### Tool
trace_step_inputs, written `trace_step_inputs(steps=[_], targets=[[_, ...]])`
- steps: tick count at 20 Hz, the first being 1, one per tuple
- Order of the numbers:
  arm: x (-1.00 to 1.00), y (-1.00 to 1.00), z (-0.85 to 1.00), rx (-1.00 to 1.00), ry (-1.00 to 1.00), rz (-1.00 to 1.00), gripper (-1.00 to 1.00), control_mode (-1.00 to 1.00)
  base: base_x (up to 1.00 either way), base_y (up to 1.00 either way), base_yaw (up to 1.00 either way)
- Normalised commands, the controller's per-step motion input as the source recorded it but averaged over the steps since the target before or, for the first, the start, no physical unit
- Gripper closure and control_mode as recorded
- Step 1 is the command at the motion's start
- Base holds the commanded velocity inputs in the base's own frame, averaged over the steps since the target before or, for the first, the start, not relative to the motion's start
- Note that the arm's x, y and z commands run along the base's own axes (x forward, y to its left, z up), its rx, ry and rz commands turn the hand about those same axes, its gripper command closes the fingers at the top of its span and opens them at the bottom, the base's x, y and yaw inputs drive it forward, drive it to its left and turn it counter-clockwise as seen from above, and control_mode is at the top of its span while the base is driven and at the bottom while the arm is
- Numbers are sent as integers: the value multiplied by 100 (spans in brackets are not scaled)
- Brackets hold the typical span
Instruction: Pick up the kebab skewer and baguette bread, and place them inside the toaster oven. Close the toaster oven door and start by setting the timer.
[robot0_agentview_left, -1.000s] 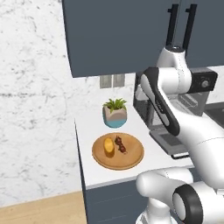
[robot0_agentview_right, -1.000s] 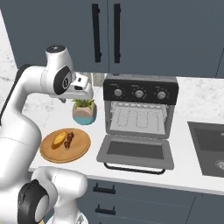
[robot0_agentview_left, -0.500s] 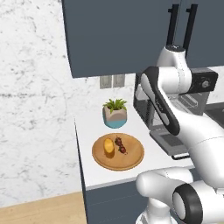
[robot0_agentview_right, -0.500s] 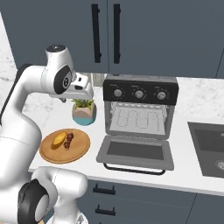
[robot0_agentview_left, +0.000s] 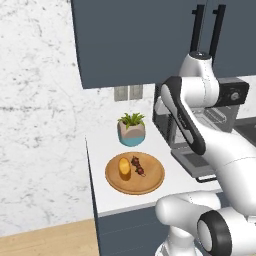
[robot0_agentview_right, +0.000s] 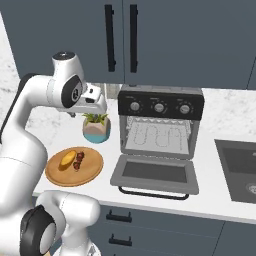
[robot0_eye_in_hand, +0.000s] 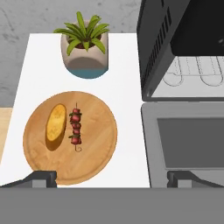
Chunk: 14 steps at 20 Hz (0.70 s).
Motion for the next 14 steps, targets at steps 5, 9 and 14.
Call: trace_step_inputs(steps=[5, 9, 14], targets=[[-6, -11, 0, 0, 0, 0, -100, -100, 0, -4, 0], [-39, -32, 0, 0, 0, 0, -100, -100, 0, 0, 0], [-10, -39, -5, 0, -1, 0, -100, -100, 0, 0, 0]])
